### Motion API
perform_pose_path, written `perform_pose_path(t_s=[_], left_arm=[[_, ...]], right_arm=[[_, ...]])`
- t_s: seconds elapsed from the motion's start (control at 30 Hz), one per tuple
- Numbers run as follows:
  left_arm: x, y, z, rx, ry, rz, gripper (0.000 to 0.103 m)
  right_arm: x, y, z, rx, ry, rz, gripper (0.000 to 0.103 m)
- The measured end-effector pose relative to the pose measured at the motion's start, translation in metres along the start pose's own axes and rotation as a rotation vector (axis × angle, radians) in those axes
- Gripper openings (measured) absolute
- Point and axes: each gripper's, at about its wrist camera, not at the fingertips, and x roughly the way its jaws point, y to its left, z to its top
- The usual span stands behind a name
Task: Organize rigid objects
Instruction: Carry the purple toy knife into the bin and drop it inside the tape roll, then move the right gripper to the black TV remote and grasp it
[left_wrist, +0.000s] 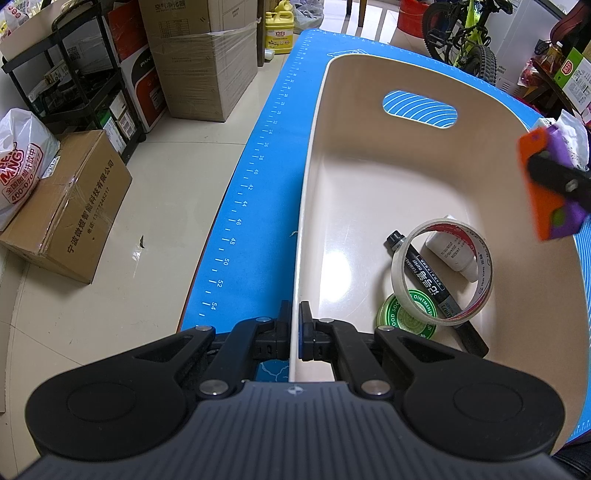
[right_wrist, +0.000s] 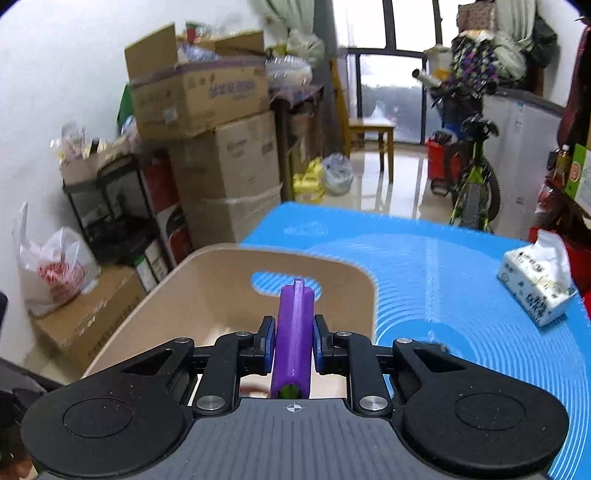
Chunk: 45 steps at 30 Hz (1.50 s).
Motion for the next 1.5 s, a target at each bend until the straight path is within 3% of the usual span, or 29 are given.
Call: perform_pose_path(t_s=[0.37,0.77,0.9,1.23,1.5], left_arm=[[0.0,0.0,0.0,0.0,0.0,0.001,0.004],[0.0,0.001,0.0,-0.001,0.0,-0.001,0.004],[0.0,0.0,0.0,0.0,0.0,0.0,0.004],[0.0,0.0,0.0,-0.001,0.0,0.0,0.004],[0.0,0.0,0.0,-0.001,-0.001,0.0,0.004]], right_arm=[[0.041,0.023,-0.022,-0.072,0.239,-0.011,0.029],[0.043,0.042,-0.028,-0.144,0.269,-0.012,0.031],[0.036,0.033,-0.027,-0.096,0.237,0.004,0.052],[0.005,0.013,-0.019,-0.059,0.1,0.022,0.06],[-0.031,-0.036,-0.004,0.005,-0.042,-0.058,0.061]])
